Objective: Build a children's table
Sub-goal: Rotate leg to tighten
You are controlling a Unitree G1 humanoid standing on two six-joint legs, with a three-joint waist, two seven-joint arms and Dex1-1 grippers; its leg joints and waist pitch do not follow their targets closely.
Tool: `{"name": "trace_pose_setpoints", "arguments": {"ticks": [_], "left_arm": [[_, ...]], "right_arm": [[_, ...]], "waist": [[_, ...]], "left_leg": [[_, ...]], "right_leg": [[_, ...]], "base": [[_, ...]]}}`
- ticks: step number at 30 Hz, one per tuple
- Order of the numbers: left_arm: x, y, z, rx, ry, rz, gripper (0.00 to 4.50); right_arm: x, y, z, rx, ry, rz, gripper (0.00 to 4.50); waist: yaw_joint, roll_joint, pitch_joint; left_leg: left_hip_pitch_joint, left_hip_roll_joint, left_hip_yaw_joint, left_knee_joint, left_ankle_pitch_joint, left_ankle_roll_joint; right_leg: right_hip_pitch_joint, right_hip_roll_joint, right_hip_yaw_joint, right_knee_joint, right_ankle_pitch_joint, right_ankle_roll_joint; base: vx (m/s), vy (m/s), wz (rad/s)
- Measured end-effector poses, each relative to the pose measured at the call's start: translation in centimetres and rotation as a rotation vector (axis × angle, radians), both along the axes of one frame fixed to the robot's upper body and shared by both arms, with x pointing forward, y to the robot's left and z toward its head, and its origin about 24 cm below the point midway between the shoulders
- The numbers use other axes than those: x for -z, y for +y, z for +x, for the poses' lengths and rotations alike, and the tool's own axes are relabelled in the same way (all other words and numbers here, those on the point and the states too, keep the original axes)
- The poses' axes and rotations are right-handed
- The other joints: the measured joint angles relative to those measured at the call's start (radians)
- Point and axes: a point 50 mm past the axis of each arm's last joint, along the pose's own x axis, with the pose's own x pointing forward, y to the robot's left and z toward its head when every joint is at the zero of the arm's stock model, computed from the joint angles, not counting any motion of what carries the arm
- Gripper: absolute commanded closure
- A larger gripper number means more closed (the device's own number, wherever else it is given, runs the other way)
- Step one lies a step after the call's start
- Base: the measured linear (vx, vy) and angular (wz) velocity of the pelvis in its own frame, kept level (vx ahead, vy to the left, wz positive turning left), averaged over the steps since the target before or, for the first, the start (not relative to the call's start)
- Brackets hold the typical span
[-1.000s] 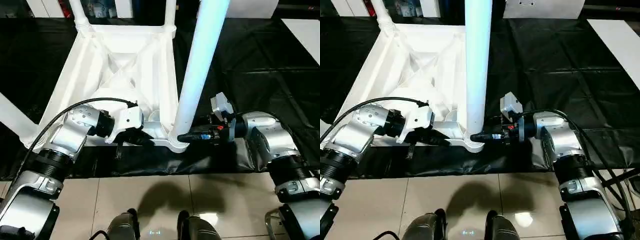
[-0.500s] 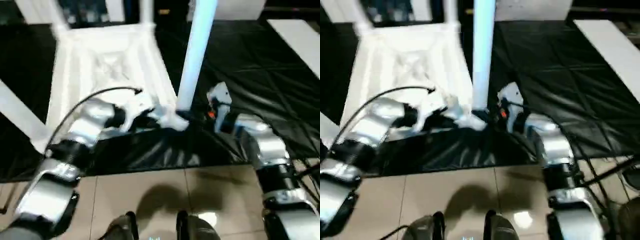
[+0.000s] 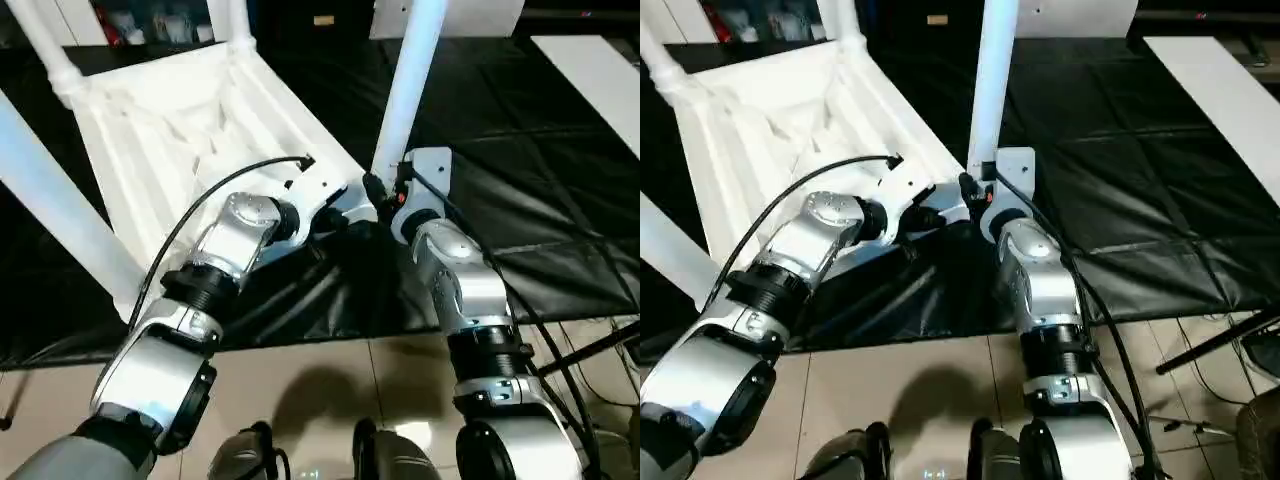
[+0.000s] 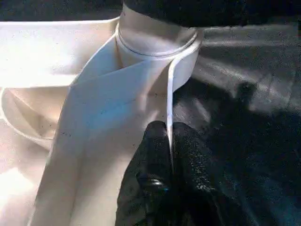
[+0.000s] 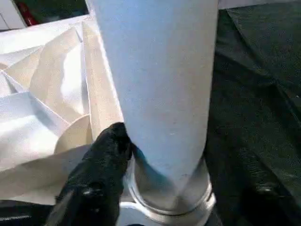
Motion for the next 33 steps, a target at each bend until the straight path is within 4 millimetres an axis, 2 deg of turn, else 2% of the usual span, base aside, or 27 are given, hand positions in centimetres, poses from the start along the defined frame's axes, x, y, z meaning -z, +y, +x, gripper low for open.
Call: {"name": "trace_pose_setpoints", "arguments": {"ticks": [7, 11, 13, 17, 20, 25, 33], "left_arm": [[-0.1, 0.6, -0.4, 0.06, -0.035, 0.015, 4.5], [0.0, 1.7, -0.7, 0.118, -0.05, 0.036, 4.5], [0.1, 2.1, -1.0, 0.154, -0.063, 0.047, 4.5], [0.2, 3.1, -1.3, 0.214, -0.074, 0.067, 4.5], [0.3, 3.8, -1.6, 0.264, -0.076, 0.081, 4.5], [0.3, 3.8, -1.8, 0.305, -0.095, 0.093, 4.5], [0.4, 4.9, -2.2, 0.368, -0.067, 0.087, 4.5]], "right_arm": [[0.3, -1.5, -0.6, -0.153, -0.059, -0.059, 1.08], [0.5, -3.5, -1.2, -0.31, -0.07, -0.099, 0.64], [0.6, -4.9, -1.7, -0.389, -0.073, -0.14, 0.56], [0.1, -7.0, -2.3, -0.515, -0.086, -0.216, 0.14], [-0.1, -8.7, -2.8, -0.567, -0.08, -0.245, 0.06], [-0.1, -10.1, -3.9, -0.653, -0.063, -0.247, 0.06], [-0.3, -10.1, -4.4, -0.694, -0.073, -0.245, 0.06]], "waist": [[0.003, 0.0, 0.0], [0.004, 0.001, 0.0], [0.005, 0.001, 0.0], [0.007, 0.001, 0.0], [0.011, 0.001, 0.0], [0.023, 0.001, 0.0], [0.026, 0.002, -0.001]], "left_leg": [[0.0, 0.001, -0.001, -0.007, 0.0, 0.0], [-0.001, 0.002, -0.002, -0.007, 0.0, 0.0], [-0.001, 0.003, -0.002, -0.007, 0.0, 0.0], [-0.001, 0.004, -0.002, -0.005, 0.0, 0.0], [-0.001, 0.005, -0.002, -0.004, 0.0, 0.0], [-0.002, 0.005, -0.002, -0.003, 0.0, 0.0], [-0.002, 0.009, -0.002, -0.002, 0.0, 0.0]], "right_leg": [[-0.002, 0.001, -0.003, 0.0, 0.0, 0.001], [-0.002, 0.002, -0.005, 0.0, 0.0, 0.001], [-0.002, 0.002, -0.005, 0.0, 0.0, 0.001], [-0.001, 0.002, -0.007, 0.0, 0.0, 0.001], [-0.001, 0.002, -0.007, 0.0, 0.0, 0.001], [-0.001, 0.002, -0.008, 0.0, 0.0, 0.001], [-0.001, 0.002, -0.015, 0.0, 0.0, 0.001]], "base": [[0.0, 0.0, 0.0], [0.0, 0.0, 0.0], [0.0, 0.0, 0.0], [0.0, 0.0, 0.0], [0.0, 0.0, 0.0], [0.0, 0.0, 0.0], [0.0, 0.0, 0.0]]}}
